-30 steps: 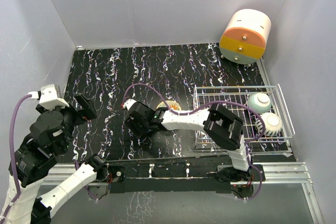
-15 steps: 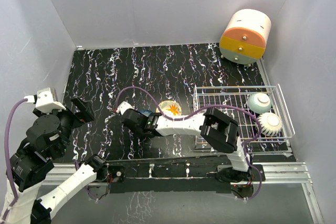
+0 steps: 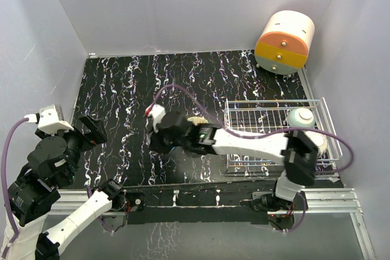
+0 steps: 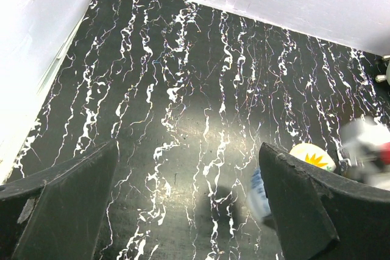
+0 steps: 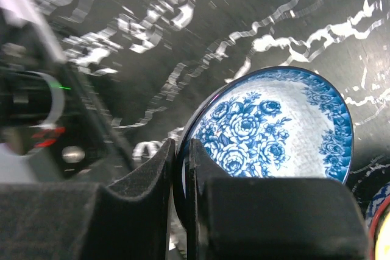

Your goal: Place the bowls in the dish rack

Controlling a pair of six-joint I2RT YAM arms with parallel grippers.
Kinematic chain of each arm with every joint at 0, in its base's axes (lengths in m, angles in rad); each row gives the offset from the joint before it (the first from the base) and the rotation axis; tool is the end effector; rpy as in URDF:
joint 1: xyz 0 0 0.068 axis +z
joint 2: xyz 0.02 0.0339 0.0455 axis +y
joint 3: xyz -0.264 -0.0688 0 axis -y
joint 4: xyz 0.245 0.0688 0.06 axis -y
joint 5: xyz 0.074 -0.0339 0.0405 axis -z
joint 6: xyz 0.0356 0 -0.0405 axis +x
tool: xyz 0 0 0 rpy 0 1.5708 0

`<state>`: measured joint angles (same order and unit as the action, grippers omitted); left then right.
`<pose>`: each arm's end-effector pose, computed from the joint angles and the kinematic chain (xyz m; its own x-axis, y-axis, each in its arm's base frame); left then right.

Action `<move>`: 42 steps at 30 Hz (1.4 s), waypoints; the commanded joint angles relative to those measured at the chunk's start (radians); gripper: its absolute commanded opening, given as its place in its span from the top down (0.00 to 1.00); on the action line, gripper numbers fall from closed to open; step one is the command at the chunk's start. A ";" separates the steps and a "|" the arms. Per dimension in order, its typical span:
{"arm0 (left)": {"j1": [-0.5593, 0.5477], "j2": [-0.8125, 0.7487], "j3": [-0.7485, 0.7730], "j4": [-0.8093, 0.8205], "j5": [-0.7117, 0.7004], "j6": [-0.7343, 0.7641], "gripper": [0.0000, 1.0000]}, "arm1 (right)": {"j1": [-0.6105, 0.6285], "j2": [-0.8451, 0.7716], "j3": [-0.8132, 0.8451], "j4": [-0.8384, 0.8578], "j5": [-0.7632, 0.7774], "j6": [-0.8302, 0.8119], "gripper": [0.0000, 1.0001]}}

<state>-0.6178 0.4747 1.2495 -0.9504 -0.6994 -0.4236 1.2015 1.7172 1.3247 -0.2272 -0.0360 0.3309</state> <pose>0.0279 0.0083 0.4307 -0.0996 -0.3151 -0.9438 -0.1255 0.9449 -0.3022 0.1421 0.3707 0.2728 -0.5045 -0.4039 -0.7631 -0.8233 0.4913 0.2843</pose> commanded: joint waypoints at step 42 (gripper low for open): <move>-0.005 0.027 -0.016 0.025 0.040 0.022 0.03 | -1.262 -0.748 -0.966 0.745 -0.725 0.833 0.92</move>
<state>-0.6178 0.4900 1.2411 -0.9279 -0.6643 -0.4118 -0.0547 0.9401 0.3752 0.3786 -0.7341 1.1229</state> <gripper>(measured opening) 0.970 0.114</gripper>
